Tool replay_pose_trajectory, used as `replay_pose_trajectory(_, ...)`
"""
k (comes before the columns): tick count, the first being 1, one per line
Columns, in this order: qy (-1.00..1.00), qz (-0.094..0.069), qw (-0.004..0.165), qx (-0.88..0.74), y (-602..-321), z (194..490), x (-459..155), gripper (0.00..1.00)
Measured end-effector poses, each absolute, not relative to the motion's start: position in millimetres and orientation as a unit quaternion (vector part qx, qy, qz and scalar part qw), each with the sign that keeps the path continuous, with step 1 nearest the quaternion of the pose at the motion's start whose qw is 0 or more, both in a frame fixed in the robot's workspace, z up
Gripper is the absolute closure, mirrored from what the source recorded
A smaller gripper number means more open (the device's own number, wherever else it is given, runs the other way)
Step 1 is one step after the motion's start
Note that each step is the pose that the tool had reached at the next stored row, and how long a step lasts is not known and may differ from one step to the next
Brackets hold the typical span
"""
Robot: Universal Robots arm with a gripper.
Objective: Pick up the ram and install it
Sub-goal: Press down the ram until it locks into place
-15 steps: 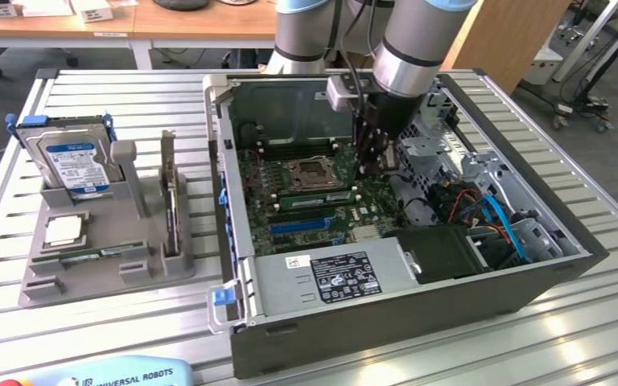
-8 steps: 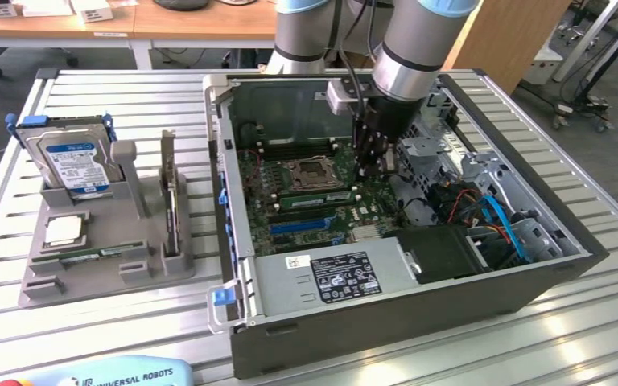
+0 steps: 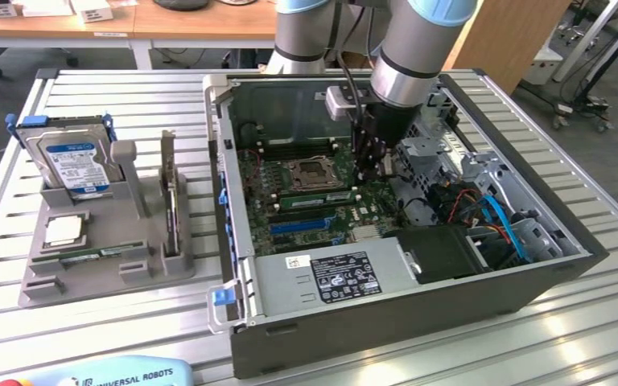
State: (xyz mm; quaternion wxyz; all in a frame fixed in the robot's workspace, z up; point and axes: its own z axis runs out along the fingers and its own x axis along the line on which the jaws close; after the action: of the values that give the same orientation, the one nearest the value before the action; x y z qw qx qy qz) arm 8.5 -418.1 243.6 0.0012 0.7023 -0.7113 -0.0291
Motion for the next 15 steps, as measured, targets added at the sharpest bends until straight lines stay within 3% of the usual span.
replay_pose_trajectory(15,-0.711,-0.029,0.001,0.702,-418.2,235.7,8.4,0.90)
